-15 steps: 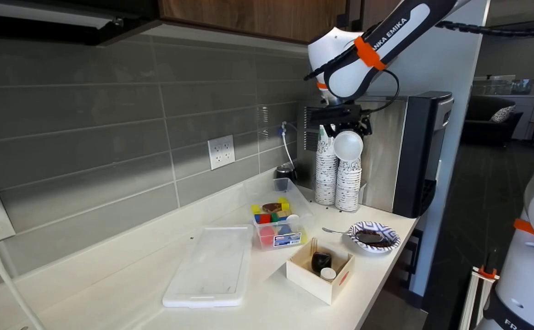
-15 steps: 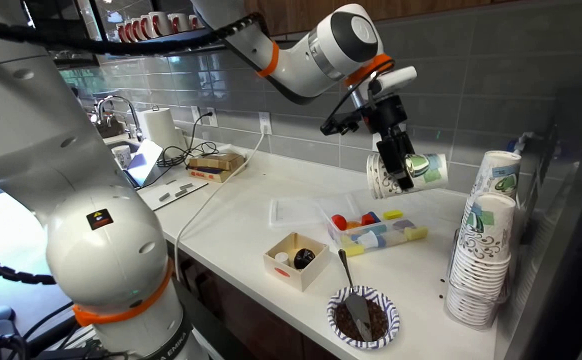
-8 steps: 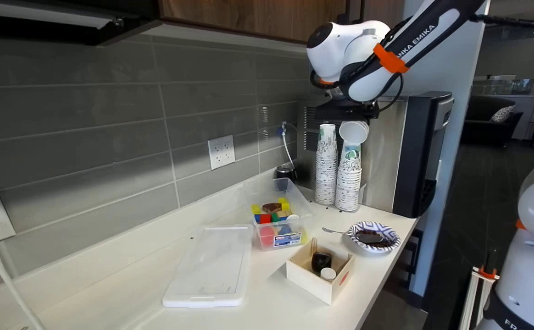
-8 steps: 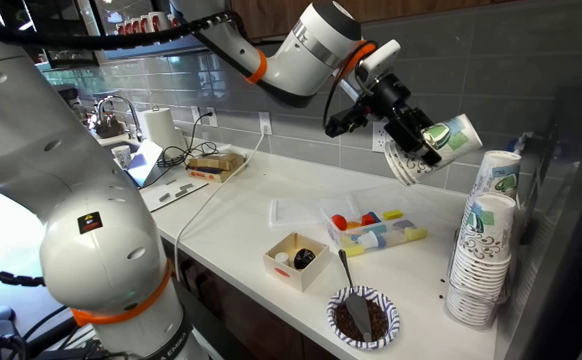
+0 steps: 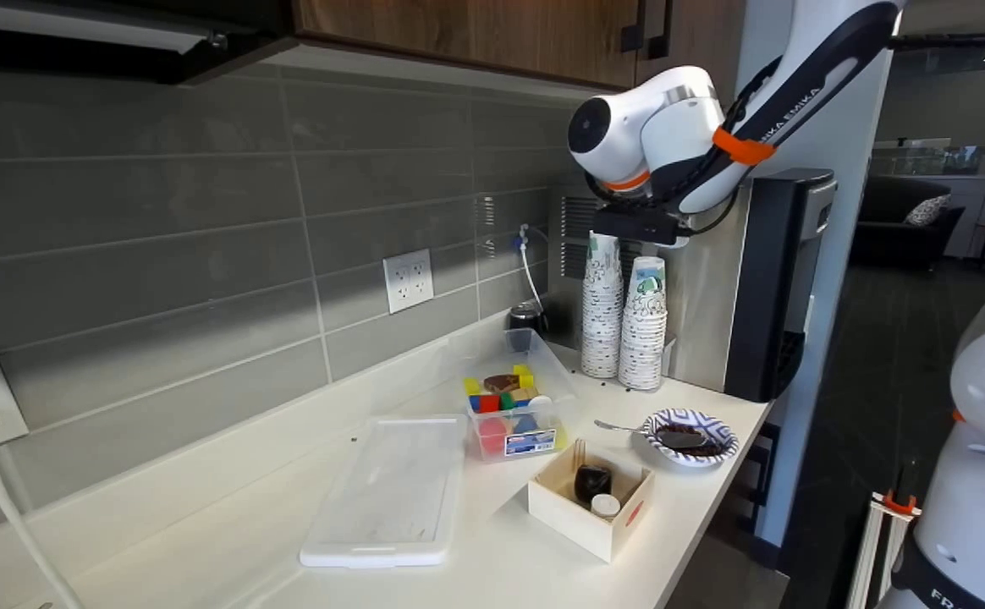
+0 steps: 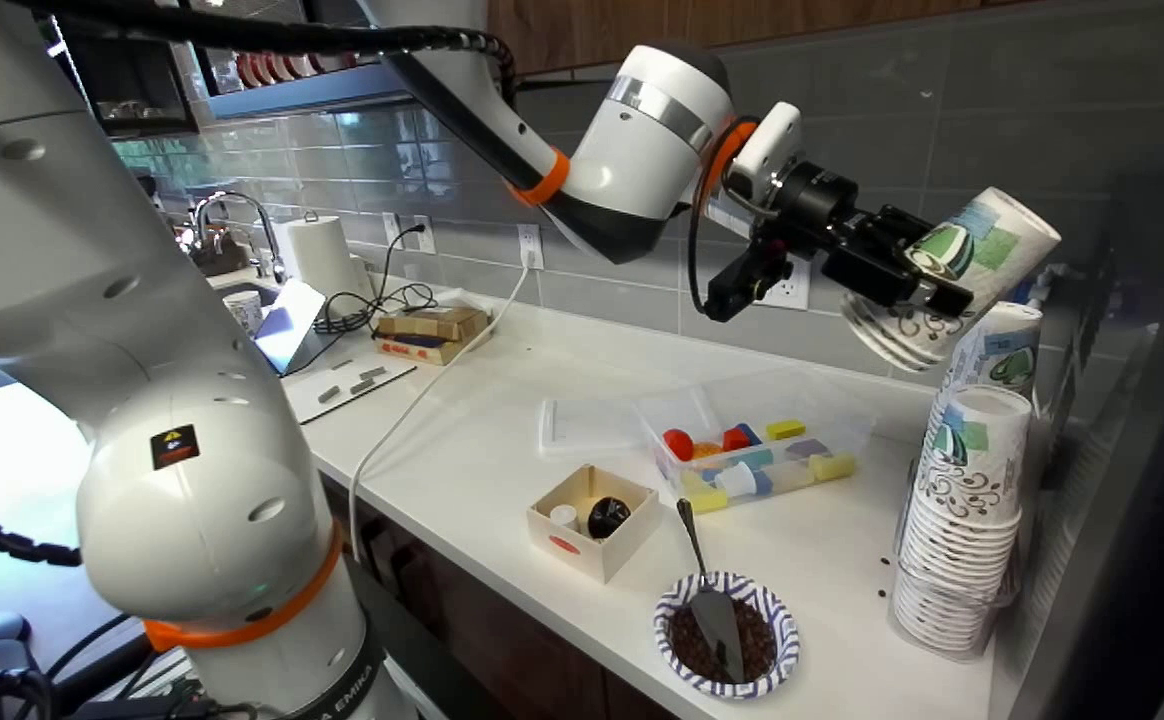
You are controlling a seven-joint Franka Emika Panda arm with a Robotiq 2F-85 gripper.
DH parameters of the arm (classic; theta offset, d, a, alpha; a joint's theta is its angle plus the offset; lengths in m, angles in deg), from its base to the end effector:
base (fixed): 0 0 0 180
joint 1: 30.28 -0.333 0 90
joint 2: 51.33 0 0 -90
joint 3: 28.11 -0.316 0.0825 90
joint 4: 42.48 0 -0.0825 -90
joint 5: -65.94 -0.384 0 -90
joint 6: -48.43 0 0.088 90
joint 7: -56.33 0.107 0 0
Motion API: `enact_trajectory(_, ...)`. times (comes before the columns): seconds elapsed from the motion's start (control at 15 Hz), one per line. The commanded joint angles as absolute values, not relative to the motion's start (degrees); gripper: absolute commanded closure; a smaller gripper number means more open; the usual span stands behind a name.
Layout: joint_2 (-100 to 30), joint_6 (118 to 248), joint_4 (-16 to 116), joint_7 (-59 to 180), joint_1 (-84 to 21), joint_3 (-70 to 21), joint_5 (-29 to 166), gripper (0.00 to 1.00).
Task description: Put the cup on the table on top of the stack to the right
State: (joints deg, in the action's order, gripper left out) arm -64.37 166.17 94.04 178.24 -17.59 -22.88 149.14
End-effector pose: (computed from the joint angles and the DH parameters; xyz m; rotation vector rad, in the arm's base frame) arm 0.4381 -0.1989 0.4391 1.4786 -1.5110 1.0844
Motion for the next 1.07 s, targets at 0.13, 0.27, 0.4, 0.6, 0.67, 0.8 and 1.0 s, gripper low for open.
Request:
enact_trajectory(0.13, -58.98, 160.95, 94.08, 195.71, -18.96, -21.3, 164.22, 0.56)
enact_trajectory(0.27, -56.27, 161.14, 93.78, 199.33, -19.13, -20.51, 167.43, 0.56)
enact_trajectory(0.4, -53.82, 161.42, 93.4, 202.04, -19.18, -20.06, 169.8, 0.56)
enact_trajectory(0.6, -50.91, 161.33, 92.64, 205.04, -19.2, -19.8, 173.14, 0.56)
enact_trajectory(0.67, -50.19, 161.27, 92.33, 205.81, -19.2, -19.78, 174.14, 0.56)
enact_trajectory(0.8, -49.15, 161.11, 91.4, 206.46, -19.19, -19.8, 175.18, 0.56)
enact_trajectory(1.0, -48.42, 160.88, 89.89, 207.09, -19.24, -19.94, 176.01, 0.56)
